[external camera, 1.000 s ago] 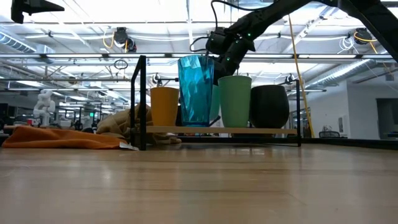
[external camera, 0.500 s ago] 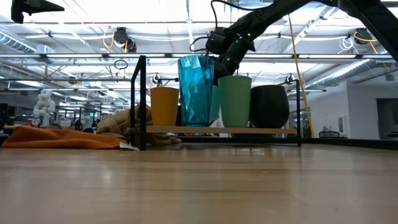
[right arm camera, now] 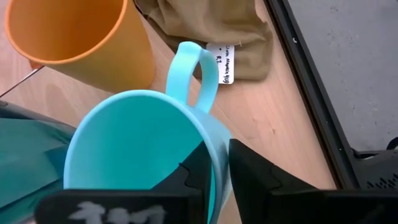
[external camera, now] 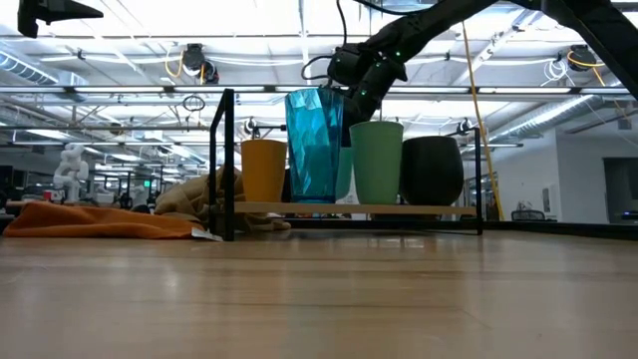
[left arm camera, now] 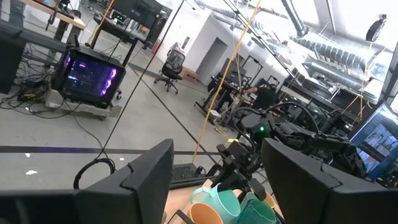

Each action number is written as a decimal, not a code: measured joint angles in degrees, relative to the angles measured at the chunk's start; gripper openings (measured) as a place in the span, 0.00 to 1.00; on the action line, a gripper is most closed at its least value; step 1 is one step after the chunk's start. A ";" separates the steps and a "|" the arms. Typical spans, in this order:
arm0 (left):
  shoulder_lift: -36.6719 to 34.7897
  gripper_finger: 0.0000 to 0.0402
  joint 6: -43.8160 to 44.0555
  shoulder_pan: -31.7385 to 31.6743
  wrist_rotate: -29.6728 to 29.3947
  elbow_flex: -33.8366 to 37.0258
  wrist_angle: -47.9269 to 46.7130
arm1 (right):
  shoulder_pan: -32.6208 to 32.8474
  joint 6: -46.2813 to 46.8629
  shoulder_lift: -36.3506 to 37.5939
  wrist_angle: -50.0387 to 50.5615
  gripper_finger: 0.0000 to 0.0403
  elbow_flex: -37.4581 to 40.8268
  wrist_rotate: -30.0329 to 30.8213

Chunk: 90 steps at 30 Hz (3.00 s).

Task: Stack small to large cups/mugs on shelf
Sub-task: Put the blue mug on the shelf, then put the transparent mug on the shelf

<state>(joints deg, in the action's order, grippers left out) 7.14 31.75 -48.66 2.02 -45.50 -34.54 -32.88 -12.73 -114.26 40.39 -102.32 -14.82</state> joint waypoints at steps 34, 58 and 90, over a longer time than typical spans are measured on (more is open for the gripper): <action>-0.02 0.61 0.31 0.00 2.67 -0.02 -0.59 | 0.79 2.64 -1.92 -3.28 0.11 -0.02 -3.29; -0.02 0.61 -0.24 0.00 2.44 -0.02 -0.90 | 0.58 0.08 14.37 -16.93 0.40 -0.55 1.21; 10.94 0.61 17.14 0.02 45.09 -2.22 8.10 | 14.01 27.18 47.06 -47.29 0.36 30.81 -9.08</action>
<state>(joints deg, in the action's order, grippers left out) 18.07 48.89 -48.64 47.12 -47.71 -26.44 -18.87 14.45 -67.20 -6.91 -71.51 -23.90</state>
